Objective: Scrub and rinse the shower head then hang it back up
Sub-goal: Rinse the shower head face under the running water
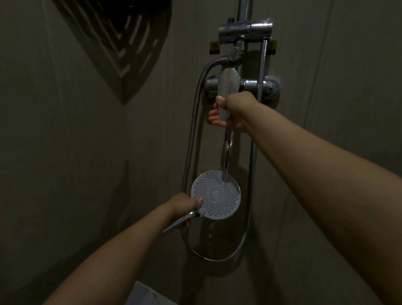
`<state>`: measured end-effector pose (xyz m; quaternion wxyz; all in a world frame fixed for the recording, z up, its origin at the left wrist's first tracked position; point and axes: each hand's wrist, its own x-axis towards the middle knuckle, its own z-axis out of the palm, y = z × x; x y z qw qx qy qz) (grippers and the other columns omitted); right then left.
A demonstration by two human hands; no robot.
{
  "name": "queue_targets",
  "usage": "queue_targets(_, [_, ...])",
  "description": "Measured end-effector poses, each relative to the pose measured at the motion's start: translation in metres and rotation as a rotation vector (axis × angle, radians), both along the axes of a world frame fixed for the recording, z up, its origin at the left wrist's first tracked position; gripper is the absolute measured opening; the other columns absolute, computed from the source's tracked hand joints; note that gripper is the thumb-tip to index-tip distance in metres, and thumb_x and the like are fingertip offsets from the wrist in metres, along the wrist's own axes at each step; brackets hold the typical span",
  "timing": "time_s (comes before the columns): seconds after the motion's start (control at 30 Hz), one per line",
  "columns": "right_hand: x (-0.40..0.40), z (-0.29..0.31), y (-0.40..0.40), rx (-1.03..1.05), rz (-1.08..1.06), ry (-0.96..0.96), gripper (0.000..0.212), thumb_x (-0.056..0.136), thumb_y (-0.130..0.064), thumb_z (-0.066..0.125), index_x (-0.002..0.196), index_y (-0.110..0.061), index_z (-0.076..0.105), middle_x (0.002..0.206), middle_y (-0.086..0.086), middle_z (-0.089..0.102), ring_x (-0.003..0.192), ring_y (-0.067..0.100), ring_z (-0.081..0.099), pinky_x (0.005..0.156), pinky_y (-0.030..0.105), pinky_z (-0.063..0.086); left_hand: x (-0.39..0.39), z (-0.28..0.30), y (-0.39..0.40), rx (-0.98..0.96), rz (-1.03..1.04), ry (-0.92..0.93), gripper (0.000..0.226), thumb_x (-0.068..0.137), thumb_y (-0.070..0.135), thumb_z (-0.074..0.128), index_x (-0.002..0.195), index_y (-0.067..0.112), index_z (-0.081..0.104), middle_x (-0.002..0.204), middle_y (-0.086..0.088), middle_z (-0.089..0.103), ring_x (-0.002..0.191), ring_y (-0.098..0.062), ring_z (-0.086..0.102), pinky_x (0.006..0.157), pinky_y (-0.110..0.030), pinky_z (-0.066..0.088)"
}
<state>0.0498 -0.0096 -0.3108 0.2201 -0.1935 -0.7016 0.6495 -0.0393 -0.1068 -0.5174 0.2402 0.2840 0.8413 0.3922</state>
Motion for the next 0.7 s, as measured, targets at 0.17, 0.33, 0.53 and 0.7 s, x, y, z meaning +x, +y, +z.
queue_targets(0.17, [0.006, -0.002, 0.003, 0.037, -0.005, 0.045, 0.019, 0.095, -0.024, 0.048, 0.086, -0.007, 0.052, 0.079, 0.008, 0.058, 0.068, 0.015, 0.060, 0.064, 0.025, 0.055, 0.001, -0.002, 0.001, -0.002, 0.014, -0.006, 0.038, 0.095, 0.034, 0.047, 0.077, 0.000, 0.053, 0.055, -0.014, 0.051, 0.024, -0.011, 0.047, 0.032, -0.017, 0.038])
queue_targets(0.33, [0.012, -0.088, 0.014, 0.370, -0.177, 0.137, 0.017, 0.091, -0.027, 0.054, 0.082, -0.013, 0.057, 0.072, 0.005, 0.058, 0.059, 0.014, 0.060, 0.059, 0.028, 0.052, 0.001, -0.005, -0.002, 0.077, 0.043, -0.021, 0.043, 0.092, 0.038, 0.052, 0.067, 0.003, 0.055, 0.047, -0.007, 0.055, 0.029, -0.011, 0.051, 0.034, -0.017, 0.039])
queue_targets(0.53, [0.020, -0.209, 0.047, 0.651, -0.268, -0.135, 0.033, 0.073, -0.047, 0.069, 0.092, -0.026, 0.051, 0.089, -0.009, 0.057, 0.081, 0.012, 0.060, 0.062, 0.026, 0.052, -0.009, -0.003, -0.009, -0.007, -0.008, 0.211, 0.053, 0.087, 0.054, 0.051, 0.081, 0.004, 0.066, 0.068, -0.012, 0.064, 0.055, -0.022, 0.062, 0.055, -0.030, 0.053])
queue_targets(0.7, [0.007, -0.218, 0.043, 0.486, -0.177, 0.036, 0.051, 0.072, -0.038, 0.073, 0.114, -0.026, 0.047, 0.096, -0.014, 0.052, 0.083, 0.003, 0.053, 0.055, 0.008, 0.039, -0.011, -0.001, -0.007, -0.112, -0.059, 0.314, 0.051, 0.085, 0.062, 0.045, 0.085, 0.014, 0.063, 0.069, -0.005, 0.063, 0.057, -0.017, 0.062, 0.052, -0.028, 0.051])
